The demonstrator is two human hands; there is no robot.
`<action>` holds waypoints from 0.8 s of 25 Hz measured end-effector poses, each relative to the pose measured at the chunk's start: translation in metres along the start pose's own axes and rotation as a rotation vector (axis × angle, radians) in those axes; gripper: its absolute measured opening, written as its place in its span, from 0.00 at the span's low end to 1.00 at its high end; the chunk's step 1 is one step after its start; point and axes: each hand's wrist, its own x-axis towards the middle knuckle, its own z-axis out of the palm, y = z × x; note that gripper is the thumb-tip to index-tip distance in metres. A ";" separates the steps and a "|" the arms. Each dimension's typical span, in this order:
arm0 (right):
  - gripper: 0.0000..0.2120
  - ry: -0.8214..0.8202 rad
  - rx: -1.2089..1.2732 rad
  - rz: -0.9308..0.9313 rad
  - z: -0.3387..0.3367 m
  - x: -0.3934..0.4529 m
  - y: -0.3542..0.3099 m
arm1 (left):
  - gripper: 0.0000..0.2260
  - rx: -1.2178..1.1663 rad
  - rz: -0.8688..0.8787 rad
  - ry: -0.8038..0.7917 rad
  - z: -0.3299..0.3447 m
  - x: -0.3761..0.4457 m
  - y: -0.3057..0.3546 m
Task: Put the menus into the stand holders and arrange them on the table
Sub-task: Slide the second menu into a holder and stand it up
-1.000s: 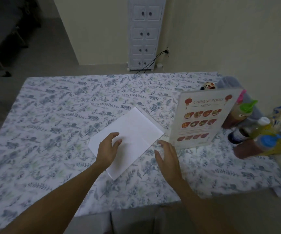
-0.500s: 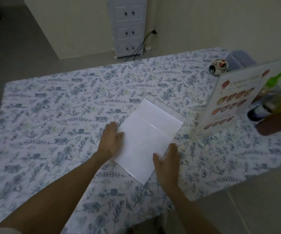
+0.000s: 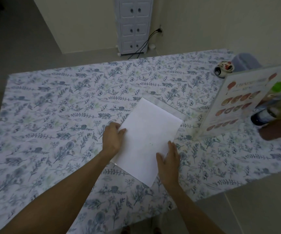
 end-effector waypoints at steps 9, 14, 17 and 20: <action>0.34 -0.367 -0.186 -0.265 -0.049 0.035 0.011 | 0.13 -0.103 -0.088 -0.064 -0.038 -0.014 -0.025; 0.26 -0.370 -0.195 -0.461 -0.065 0.046 0.008 | 0.16 -0.334 -0.302 -0.222 -0.061 -0.014 -0.011; 0.21 -0.419 -0.148 -0.424 -0.080 0.042 -0.023 | 0.15 -0.438 -0.315 -0.284 -0.078 -0.018 -0.003; 0.18 -0.262 -0.048 -0.541 -0.083 0.041 -0.050 | 0.15 -0.521 -0.119 -0.213 -0.090 -0.026 -0.002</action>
